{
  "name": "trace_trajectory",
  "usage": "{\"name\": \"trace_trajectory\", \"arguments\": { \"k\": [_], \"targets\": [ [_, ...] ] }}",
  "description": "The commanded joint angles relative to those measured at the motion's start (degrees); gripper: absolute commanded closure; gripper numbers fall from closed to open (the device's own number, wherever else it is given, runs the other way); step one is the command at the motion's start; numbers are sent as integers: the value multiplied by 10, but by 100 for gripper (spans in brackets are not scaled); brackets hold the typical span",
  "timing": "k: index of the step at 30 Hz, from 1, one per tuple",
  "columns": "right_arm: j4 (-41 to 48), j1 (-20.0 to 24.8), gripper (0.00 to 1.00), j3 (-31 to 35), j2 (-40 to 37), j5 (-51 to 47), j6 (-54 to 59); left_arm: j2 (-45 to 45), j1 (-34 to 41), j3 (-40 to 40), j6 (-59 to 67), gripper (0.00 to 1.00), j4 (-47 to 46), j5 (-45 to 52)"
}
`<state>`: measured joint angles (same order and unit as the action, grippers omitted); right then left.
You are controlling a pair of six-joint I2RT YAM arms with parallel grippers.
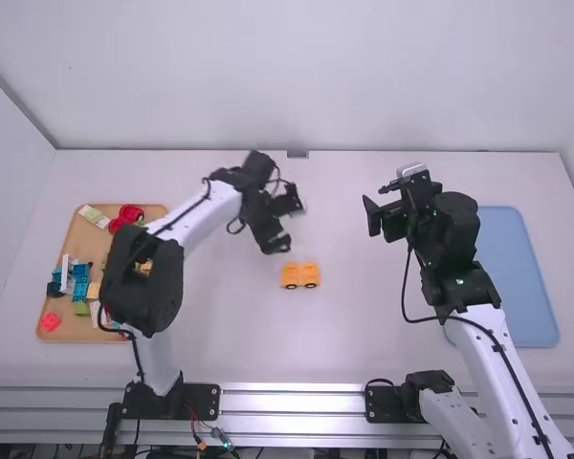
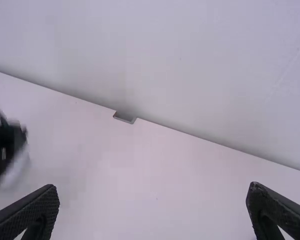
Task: Assemble lego blocks to make yellow taxi
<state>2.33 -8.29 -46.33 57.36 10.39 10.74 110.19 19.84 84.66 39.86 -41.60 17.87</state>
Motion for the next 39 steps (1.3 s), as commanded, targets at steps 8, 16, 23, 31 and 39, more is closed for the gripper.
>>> {"name": "trace_trajectory", "arguments": {
  "k": [8,16,23,31,39],
  "targets": [
    [-2,0,1,-24,-1,3,-2,-32,-269,29,-318,1,-46,16],
    [-7,0,1,-24,-1,3,-2,-33,-377,-17,-450,1,-61,-127],
    [-19,0,2,-24,-1,3,-4,-33,-381,-67,-337,1,-59,-170],
    [-19,0,1,-24,-1,3,-4,-33,-399,-101,-314,16,-40,-175],
    [-25,0,1,-24,-1,3,-4,-33,-411,-134,-268,29,-26,-156]
  ]
}}
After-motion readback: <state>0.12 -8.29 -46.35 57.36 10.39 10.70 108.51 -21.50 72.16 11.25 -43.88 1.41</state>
